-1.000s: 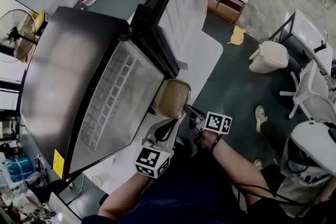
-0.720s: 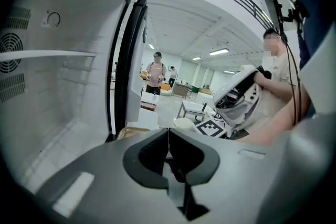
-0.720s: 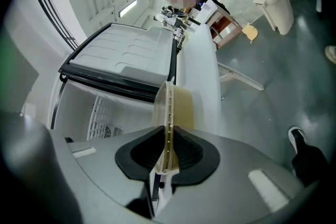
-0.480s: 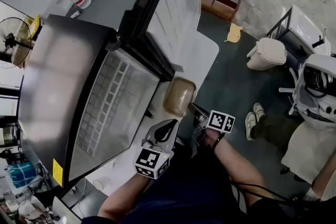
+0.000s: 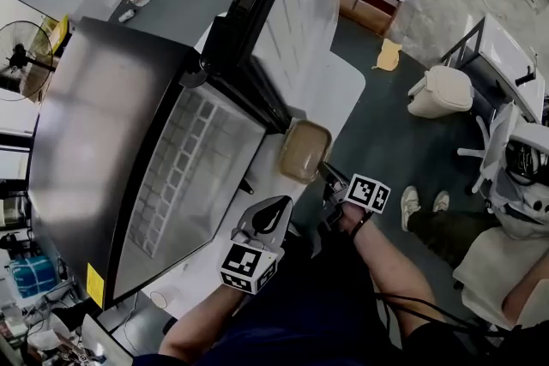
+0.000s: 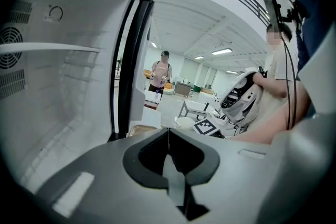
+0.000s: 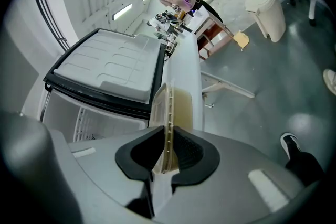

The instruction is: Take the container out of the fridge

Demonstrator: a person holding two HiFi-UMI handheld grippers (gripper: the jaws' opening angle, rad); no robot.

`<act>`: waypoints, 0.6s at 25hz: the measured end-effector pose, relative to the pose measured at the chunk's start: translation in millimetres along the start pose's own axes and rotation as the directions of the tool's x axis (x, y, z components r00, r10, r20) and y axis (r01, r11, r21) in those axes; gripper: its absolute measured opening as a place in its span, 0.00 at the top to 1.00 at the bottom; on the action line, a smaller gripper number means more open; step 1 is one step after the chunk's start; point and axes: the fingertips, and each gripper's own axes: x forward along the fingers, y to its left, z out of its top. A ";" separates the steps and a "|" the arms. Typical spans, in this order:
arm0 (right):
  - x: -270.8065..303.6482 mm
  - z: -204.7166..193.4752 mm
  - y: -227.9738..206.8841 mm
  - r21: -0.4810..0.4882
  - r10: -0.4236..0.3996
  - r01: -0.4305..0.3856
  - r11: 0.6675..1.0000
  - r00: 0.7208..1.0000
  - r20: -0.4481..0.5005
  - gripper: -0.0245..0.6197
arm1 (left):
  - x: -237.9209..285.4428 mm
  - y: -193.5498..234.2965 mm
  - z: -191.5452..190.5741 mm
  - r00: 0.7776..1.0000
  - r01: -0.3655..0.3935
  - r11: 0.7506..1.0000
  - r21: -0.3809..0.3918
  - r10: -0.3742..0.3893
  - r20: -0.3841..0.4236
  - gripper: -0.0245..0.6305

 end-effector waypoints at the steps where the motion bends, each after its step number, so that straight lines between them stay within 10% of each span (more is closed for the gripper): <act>1: 1.6 1.9 -0.1 0.004 0.005 -0.005 1.000 1.000 0.003 0.87 | -0.3 1.2 -0.3 1.000 -0.004 1.000 -0.002 0.004 0.000 0.96; 15: 4.1 8.2 14.2 -0.094 -0.008 0.011 0.996 1.000 0.027 0.72 | -8.2 6.5 1.6 0.999 -0.033 0.999 -0.022 0.033 0.016 0.96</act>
